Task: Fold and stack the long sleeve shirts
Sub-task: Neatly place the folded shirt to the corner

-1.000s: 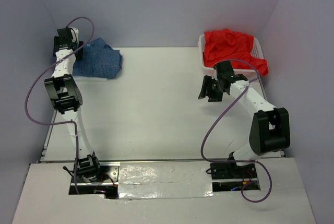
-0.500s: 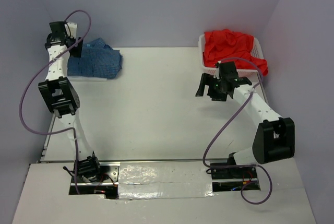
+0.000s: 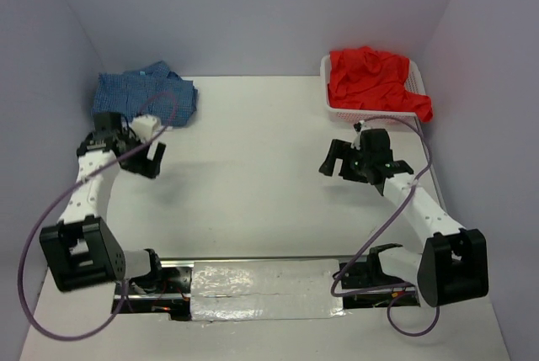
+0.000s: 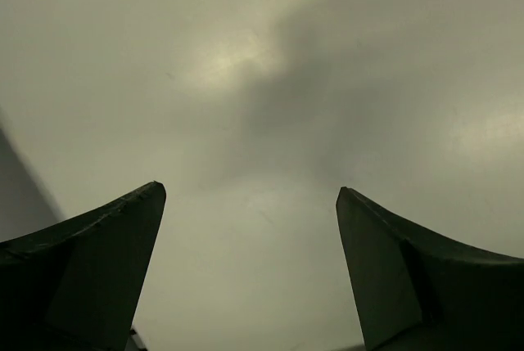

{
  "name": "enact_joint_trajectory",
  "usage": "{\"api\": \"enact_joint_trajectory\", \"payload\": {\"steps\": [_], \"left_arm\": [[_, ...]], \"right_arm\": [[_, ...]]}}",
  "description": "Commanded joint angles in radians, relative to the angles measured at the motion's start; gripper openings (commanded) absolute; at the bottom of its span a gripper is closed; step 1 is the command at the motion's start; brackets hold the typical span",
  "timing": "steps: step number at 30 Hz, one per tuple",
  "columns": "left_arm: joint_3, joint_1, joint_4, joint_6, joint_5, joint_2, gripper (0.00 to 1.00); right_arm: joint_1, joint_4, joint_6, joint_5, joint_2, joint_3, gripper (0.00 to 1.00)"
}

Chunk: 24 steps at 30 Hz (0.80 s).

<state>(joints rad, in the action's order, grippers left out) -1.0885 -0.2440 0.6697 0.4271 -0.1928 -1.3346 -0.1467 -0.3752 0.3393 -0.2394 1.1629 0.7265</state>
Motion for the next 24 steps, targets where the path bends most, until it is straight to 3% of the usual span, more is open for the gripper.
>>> {"api": "enact_joint_trajectory", "payload": {"steps": [1, 5, 10, 24], "left_arm": [[0.191, -0.003, -0.028, 0.096, -0.042, 0.19, 0.99], [0.402, -0.005, -0.051, 0.113, 0.003, 0.357, 0.99], [0.504, -0.003, -0.1, 0.101, 0.047, 0.443, 0.99], [0.535, -0.003, -0.125, 0.101, 0.076, 0.459, 0.99]], "right_arm": [[0.006, 0.151, 0.001, -0.023, -0.077, -0.067, 1.0], [0.007, 0.223, -0.003, -0.073, -0.141, -0.136, 1.0], [0.007, 0.275, -0.01, -0.104, -0.219, -0.219, 1.0], [0.007, 0.239, -0.068, -0.1, -0.35, -0.266, 0.99]]}}
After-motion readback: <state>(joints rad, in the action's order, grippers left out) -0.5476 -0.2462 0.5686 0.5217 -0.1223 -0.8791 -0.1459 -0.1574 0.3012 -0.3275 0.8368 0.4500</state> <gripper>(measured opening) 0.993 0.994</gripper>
